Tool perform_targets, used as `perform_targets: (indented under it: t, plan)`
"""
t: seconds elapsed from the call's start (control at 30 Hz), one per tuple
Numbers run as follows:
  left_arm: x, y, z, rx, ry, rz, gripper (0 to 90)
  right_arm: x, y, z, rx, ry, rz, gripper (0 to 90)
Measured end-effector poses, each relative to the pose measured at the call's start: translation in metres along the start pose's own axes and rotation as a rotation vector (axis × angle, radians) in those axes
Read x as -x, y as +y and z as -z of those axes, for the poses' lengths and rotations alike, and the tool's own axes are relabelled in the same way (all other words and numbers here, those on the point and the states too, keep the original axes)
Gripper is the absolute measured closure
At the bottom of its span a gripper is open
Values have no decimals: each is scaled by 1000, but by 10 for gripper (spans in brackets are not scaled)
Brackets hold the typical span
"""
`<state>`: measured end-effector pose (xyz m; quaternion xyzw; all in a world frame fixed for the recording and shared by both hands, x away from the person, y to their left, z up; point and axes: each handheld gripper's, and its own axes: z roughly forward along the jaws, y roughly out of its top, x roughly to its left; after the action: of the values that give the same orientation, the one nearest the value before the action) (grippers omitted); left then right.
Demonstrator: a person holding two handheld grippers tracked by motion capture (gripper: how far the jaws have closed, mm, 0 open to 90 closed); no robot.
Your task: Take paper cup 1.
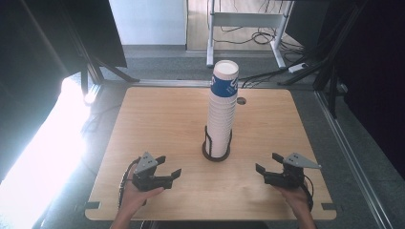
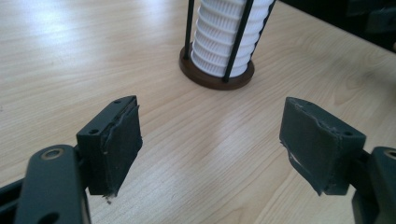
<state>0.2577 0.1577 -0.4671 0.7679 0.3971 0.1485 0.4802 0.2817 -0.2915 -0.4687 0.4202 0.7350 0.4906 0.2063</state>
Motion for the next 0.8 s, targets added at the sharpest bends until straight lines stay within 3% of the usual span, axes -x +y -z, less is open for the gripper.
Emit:
perform_targets:
  t: [0.2, 0.23, 0.47, 0.7, 0.8]
  plan:
    - [3, 0, -1, -2, -3, 9, 209, 5, 3, 10, 42, 17, -29, 187]
    - [4, 1, 1, 6, 18, 1, 210, 5, 4, 11, 44, 21, -28, 190]
    - [0, -2, 8, 29, 39, 8, 188, 3, 10, 12, 52, -10, 12, 220]
    - [-3, -1, 8, 37, 55, -12, 182, 7, 11, 10, 47, -6, 10, 223]
    - [-6, 0, 9, 31, 52, 7, 169, 7, 10, 9, 45, -9, 11, 223]
